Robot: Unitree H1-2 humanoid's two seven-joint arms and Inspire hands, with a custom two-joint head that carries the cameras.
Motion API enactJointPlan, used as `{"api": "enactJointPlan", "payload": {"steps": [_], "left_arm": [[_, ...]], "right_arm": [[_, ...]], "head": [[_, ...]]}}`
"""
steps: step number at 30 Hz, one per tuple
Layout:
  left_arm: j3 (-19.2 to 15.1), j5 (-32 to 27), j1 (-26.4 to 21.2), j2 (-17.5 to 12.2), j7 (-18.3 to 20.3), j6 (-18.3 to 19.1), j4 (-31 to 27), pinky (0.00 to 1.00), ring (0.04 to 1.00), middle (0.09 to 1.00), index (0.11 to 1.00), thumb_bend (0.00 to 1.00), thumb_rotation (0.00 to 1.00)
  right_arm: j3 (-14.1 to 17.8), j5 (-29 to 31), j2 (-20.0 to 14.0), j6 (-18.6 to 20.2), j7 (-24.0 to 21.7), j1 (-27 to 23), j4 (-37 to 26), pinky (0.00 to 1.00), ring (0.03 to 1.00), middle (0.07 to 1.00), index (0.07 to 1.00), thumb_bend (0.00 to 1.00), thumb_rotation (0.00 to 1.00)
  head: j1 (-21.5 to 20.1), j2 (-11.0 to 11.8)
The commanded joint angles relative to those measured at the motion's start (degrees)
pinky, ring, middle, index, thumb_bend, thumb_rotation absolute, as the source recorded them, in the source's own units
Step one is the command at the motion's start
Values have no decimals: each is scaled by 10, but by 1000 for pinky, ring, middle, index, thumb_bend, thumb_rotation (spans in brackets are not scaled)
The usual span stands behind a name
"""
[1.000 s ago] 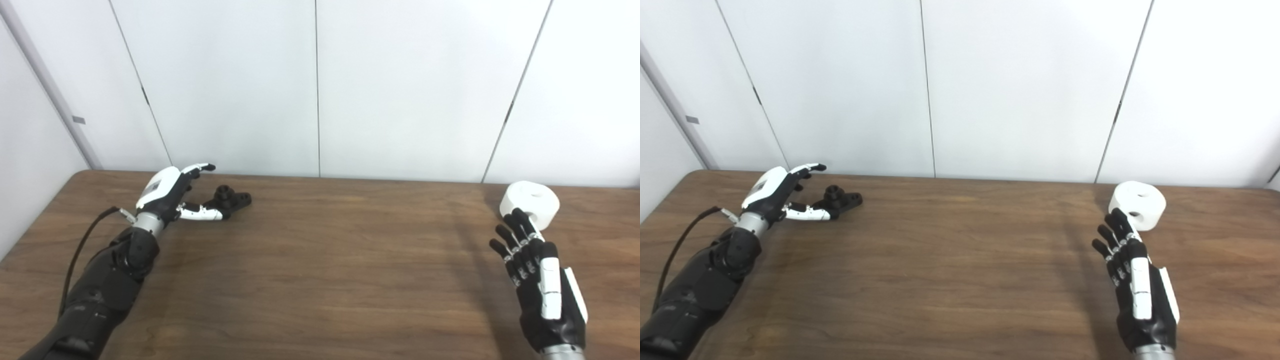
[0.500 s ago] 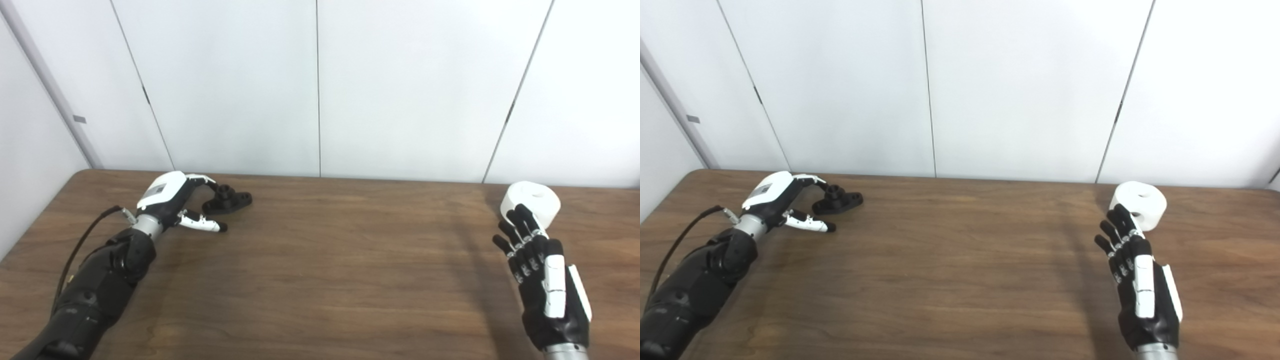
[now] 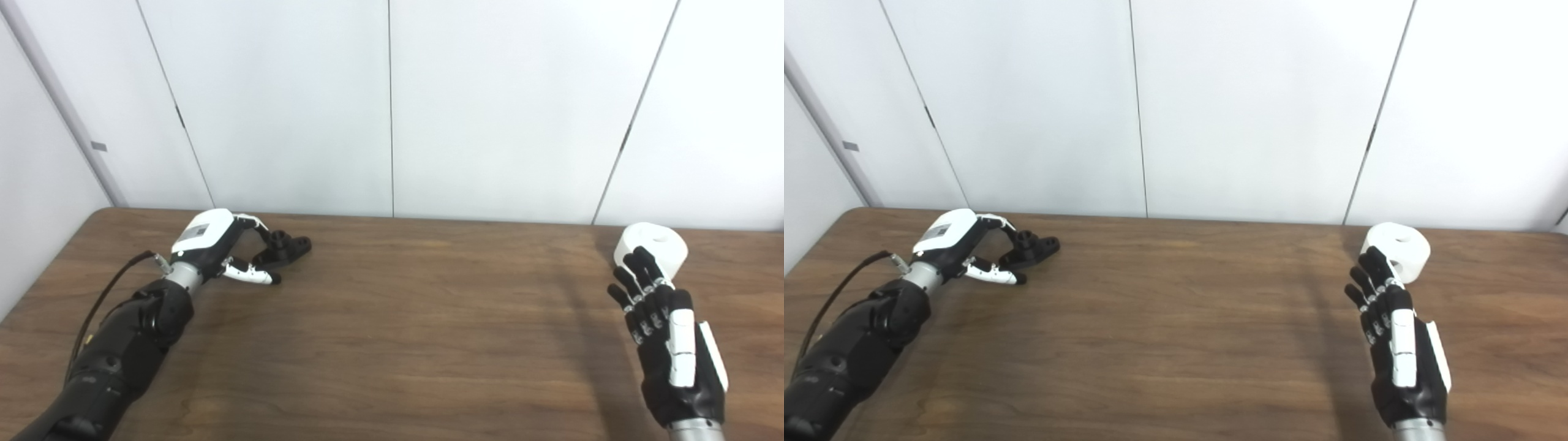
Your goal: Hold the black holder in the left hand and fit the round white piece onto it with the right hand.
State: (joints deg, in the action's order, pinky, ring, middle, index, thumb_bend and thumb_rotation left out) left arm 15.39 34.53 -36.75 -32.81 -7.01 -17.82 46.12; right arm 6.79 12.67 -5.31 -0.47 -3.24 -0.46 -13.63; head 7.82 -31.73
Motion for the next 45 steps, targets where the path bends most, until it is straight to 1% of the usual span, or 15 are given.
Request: {"api": "enactJointPlan", "payload": {"steps": [1,4,8,11,13,16,20,26,30,37,40,42,43,44,45], "left_arm": [[2,7,-32,-12,-13,-14,-1,793,859,796,621,1000,277],[4,9,-36,-8,-22,-22,6,783,854,792,616,1000,260],[7,17,-40,-1,-35,-21,10,764,839,778,609,897,233],[9,19,-43,4,-42,-22,14,754,827,771,609,857,222],[10,19,-43,6,-42,-22,13,754,824,769,612,848,206],[10,15,-43,8,-42,-25,14,755,822,768,616,844,183],[8,13,-41,8,-45,-32,14,741,818,765,617,853,183],[8,16,-38,5,-47,-31,8,724,807,761,615,857,158],[10,19,-37,3,-48,-32,7,726,807,762,614,855,161],[15,23,-38,3,-56,-39,13,709,797,752,596,860,151],[16,24,-40,3,-57,-41,17,714,795,747,590,855,156],[17,24,-42,4,-59,-41,21,724,799,744,569,837,140],[18,25,-42,5,-62,-42,23,727,800,743,529,685,105],[19,27,-42,5,-65,-43,24,726,799,739,508,606,85],[20,29,-42,5,-67,-43,23,728,799,734,494,558,70]], "right_arm": [[0,1,-1,-18,-4,-9,-25,906,932,940,919,469,960],[0,1,0,-14,-2,-8,-30,900,930,939,917,473,958],[-1,0,2,-10,1,-6,-37,893,927,938,915,478,954],[1,2,1,-5,3,-6,-43,901,927,938,915,485,948],[2,4,0,-1,3,-6,-47,905,928,940,916,489,943],[2,4,0,1,6,-7,-51,896,926,940,917,489,941],[2,2,0,6,9,-7,-58,893,924,938,917,485,945],[4,3,-3,8,9,-8,-62,899,925,939,919,478,951],[5,4,-4,8,8,-9,-62,905,930,942,918,477,949],[6,4,-6,13,8,-11,-64,905,934,947,923,475,955],[6,5,-6,11,7,-11,-65,908,938,950,924,470,954],[6,4,-7,9,7,-10,-64,917,941,953,927,469,958],[6,4,-7,8,7,-10,-63,917,939,951,926,470,958],[7,4,-7,9,8,-10,-63,918,939,951,925,473,958],[7,4,-6,9,8,-10,-63,911,936,948,922,476,954]], "head": [[1,0],[0,-2],[-2,-5],[-2,-6],[-2,-6],[-3,-7],[-3,-7],[-2,-10],[-2,-10],[-1,-13],[-1,-13],[-1,-13],[-1,-13],[-1,-13],[-1,-13]]}}
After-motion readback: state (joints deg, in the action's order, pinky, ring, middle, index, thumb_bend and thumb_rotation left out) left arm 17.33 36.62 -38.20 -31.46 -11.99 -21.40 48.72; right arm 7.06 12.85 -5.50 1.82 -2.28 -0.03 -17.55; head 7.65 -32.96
